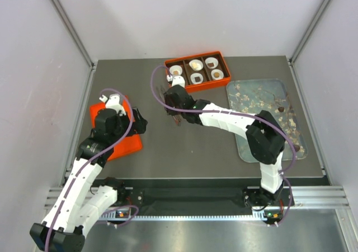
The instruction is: Pack the chocolate
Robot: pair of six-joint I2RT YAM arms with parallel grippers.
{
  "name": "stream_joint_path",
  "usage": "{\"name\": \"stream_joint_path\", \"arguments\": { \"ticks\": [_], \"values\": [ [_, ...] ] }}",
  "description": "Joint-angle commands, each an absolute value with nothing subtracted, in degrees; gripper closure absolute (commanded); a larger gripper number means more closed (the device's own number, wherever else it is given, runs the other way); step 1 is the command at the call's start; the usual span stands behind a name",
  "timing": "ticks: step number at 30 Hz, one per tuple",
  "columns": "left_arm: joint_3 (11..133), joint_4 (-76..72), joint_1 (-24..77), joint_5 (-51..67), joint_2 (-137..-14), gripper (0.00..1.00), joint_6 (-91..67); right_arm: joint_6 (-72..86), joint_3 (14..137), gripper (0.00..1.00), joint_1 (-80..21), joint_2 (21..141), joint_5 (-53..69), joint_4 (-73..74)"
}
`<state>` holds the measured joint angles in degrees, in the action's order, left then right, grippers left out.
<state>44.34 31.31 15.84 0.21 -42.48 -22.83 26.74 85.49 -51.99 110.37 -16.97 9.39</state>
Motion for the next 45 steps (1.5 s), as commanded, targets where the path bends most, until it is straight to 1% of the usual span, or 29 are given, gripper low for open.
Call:
{"name": "stream_joint_path", "arguments": {
  "ticks": [1,7,10,11,13,17,18,21,23,25,34,38,45],
  "values": [
    [44.38,30.94,15.56,-3.95,-40.61,0.03,-23.47,29.01,86.66,0.63,-52.91,112.23,-18.19,3.61],
    [44.47,31.64,15.47,-8.69,-39.46,0.03,-24.08,29.62,88.86,0.63,-53.35,117.59,-18.19,2.02],
    [44.56,31.82,15.47,-9.66,-39.55,0.03,-24.17,30.06,87.2,0.65,-54.05,117.43,-21.78,0.44],
    [44.56,31.82,15.38,-9.75,-39.64,0.03,-24.17,30.06,84.49,0.66,-54.75,116.55,-23.28,0.35],
    [44.56,31.9,15.38,-9.84,-39.99,0.03,-24.17,30.32,80.79,0.66,-55.28,111.82,-27.5,0.44],
    [44.65,32.25,15.38,-10.63,-40.17,0.03,-24.43,30.85,66.05,0.66,-55.98,100.48,-30.31,-0.18],
    [44.65,32.17,15.38,-10.63,-40.17,0.03,-24.43,32.24,63.83,0.66,-55.99,96.28,-30.67,1.13],
    [44.56,31.91,15.38,-10.11,-40.25,0.03,-24.35,34.79,55.65,0.65,-55.99,89.59,-31.73,3.6],
    [44.47,31.64,15.29,-9.67,-40.6,0.03,-24.35,35.68,50.92,0.64,-55.99,87.28,-32.69,3.95],
    [44.47,31.29,15.29,-8.97,-41.3,0.03,-24.26,35.86,48.7,0.63,-55.99,85.35,-33.22,3.43],
    [44.47,31.46,15.21,-8.61,-42.54,0.03,-25.05,39.37,47.46,0.62,-56.07,88.24,-42.71,3.43],
    [43.6,31.55,15.29,-9.05,-41.66,0.04,-26.19,40.17,48.95,0.62,-56.07,93.85,-40.97,2.99],
    [43.59,31.9,15.29,-9.93,-42.62,0.03,-26.19,38.85,50.18,0.57,-55.99,98.08,-39.9,0.79]
  ]
}}
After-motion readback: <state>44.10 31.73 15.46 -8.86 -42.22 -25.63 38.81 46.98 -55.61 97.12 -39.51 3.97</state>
